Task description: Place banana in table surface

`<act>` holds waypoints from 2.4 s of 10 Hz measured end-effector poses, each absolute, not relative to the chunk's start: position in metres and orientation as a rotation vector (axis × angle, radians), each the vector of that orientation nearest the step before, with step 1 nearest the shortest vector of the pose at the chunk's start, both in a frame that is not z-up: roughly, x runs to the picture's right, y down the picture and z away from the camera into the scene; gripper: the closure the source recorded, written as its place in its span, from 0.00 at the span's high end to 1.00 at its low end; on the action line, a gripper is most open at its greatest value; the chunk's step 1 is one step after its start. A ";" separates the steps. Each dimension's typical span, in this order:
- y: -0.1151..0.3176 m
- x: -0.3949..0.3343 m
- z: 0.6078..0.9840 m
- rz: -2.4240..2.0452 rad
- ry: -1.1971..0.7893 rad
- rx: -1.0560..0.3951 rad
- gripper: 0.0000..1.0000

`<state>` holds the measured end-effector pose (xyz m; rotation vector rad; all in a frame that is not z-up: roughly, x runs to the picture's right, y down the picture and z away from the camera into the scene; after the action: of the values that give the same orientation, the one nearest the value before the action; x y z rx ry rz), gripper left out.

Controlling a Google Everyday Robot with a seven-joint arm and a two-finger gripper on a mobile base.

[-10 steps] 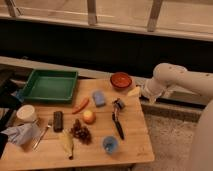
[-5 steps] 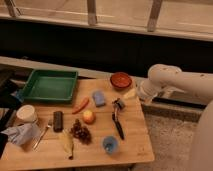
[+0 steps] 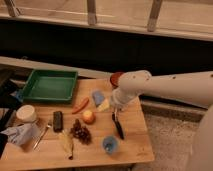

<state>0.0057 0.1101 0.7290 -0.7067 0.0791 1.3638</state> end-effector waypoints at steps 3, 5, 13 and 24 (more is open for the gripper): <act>0.124 -0.070 0.705 1.213 0.011 -0.766 0.80; 0.128 -0.096 0.694 1.162 -0.020 -0.777 0.80; 0.118 -0.127 0.693 1.098 -0.048 -0.770 0.80; 0.120 -0.258 0.695 0.877 -0.131 -0.805 0.80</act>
<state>-0.2577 0.1196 0.6953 -0.8049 -0.1313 0.8769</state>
